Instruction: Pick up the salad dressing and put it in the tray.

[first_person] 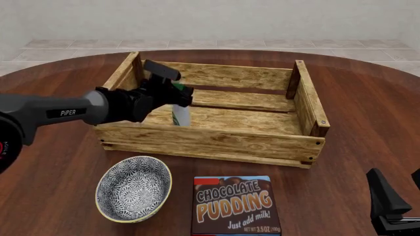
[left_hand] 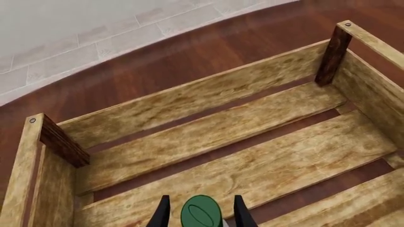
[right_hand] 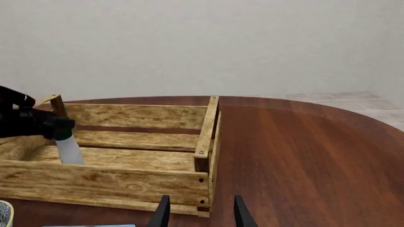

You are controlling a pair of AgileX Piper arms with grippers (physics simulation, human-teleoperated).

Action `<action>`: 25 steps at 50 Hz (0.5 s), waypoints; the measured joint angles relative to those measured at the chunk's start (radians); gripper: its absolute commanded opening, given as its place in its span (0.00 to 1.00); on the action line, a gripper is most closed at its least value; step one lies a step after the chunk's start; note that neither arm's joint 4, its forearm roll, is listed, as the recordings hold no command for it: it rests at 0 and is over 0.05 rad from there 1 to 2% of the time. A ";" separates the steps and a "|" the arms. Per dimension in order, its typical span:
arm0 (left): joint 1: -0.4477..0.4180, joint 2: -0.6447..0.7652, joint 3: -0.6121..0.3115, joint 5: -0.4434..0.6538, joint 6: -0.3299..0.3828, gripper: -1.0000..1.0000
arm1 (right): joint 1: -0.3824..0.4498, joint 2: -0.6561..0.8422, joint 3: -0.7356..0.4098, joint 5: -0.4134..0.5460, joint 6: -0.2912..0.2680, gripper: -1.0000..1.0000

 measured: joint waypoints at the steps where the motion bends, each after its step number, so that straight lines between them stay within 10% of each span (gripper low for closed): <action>1: 0.000 -0.001 -0.001 0.001 0.001 1.00 | 0.000 0.000 0.000 0.000 0.000 1.00; 25: -0.006 -0.042 -0.013 0.028 0.017 1.00 | -0.001 0.000 0.000 -0.001 0.001 1.00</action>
